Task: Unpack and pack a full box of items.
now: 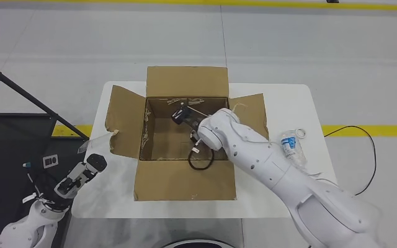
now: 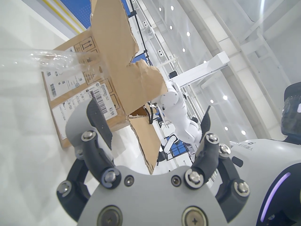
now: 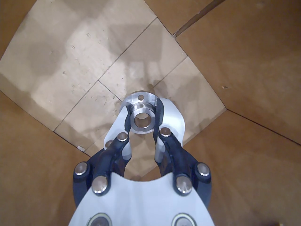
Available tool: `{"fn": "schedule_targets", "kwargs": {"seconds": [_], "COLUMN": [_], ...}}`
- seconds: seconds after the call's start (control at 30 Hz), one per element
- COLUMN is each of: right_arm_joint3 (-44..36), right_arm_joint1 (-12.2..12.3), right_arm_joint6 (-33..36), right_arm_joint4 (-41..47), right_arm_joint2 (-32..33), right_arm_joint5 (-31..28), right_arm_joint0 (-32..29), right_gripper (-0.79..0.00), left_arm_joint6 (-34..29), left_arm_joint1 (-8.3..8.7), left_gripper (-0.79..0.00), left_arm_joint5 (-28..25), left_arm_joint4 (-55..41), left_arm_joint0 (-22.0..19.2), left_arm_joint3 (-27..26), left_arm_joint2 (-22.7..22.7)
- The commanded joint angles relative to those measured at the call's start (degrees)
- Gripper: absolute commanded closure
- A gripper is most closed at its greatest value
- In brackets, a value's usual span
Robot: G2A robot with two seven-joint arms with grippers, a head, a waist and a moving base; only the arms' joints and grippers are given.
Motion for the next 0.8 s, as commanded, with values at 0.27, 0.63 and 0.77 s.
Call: {"fn": "schedule_targets", "kwargs": {"seconds": [0.27,0.63,0.77], "right_arm_joint3": [4.3,-6.1,-17.3], "right_arm_joint1": [-2.7,-0.1,3.1], "right_arm_joint6": [-0.1,3.4,6.4], "right_arm_joint4": [-0.3,-3.0,-5.3], "right_arm_joint2": [-0.3,5.7,11.6], "right_arm_joint5": [-1.6,-3.3,-4.6], "right_arm_joint0": [1.0,-1.7,-5.9], "right_gripper": [-0.314,-0.388,-0.477], "left_arm_joint6": [-0.2,-0.1,0.2], "left_arm_joint1": [-0.24,-0.54,-0.65], "left_gripper": [-0.785,-0.785,-0.785], "left_arm_joint5": [0.4,1.0,1.3], "left_arm_joint4": [0.4,1.5,2.3], "left_arm_joint0": [-0.4,-0.6,-0.9], "left_arm_joint3": [-0.1,-0.9,-1.2], "left_arm_joint2": [-0.2,0.1,0.4]}}
